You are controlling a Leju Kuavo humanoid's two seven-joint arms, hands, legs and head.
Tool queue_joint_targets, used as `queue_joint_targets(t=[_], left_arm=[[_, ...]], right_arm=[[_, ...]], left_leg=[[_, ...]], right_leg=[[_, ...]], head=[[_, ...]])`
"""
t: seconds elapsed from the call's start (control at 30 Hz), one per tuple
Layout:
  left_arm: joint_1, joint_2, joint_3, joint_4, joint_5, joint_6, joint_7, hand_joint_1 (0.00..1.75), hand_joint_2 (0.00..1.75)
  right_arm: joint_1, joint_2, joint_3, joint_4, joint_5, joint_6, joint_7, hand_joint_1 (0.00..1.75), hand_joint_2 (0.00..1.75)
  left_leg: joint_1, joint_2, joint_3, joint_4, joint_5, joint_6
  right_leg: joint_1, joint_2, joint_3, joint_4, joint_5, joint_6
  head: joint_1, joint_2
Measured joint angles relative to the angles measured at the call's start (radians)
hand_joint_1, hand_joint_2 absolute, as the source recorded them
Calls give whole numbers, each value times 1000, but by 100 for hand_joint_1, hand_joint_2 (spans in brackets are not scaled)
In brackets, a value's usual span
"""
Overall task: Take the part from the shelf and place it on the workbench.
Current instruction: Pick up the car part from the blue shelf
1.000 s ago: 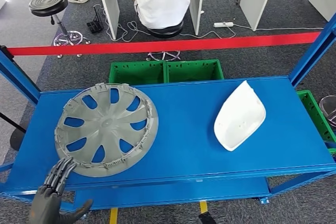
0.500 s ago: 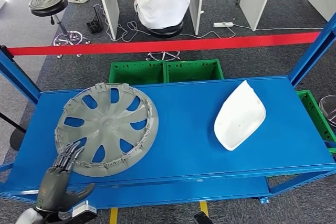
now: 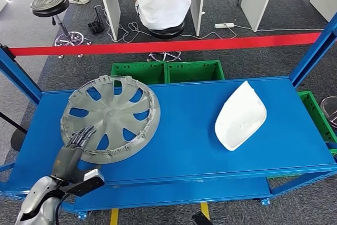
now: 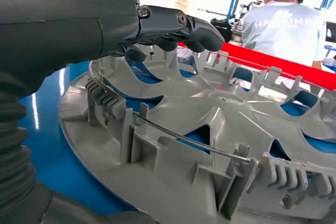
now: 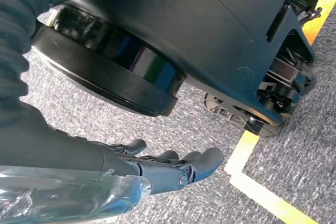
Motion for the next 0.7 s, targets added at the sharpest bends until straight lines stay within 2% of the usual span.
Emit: queue_joint_targets(t=[0.03, 0.17, 0.7], left_arm=[[-13, 0, -5, 14, -2, -5, 1, 0, 175], [-59, 0, -25, 62, -6, -24, 3, 175, 175], [-92, 2, -67, 102, -9, -35, 3, 175, 175]], right_arm=[[0, 0, 1, 0, 1, 0, 1, 0, 175], [-2, 0, 3, 0, 6, 3, 6, 0, 175], [-4, 0, 3, -3, 7, 3, 18, 0, 175]], left_leg=[[0, 0, 0, 0, 0, 0], [-1, 0, 0, 0, 2, 1], [-2, 0, 0, 0, 4, 1]], right_leg=[[0, 0, 0, 0, 0, 0], [0, 0, 1, 0, 1, 0], [-1, 1, 0, 0, 3, 1]], head=[[0, 0], [0, 0], [0, 0]])
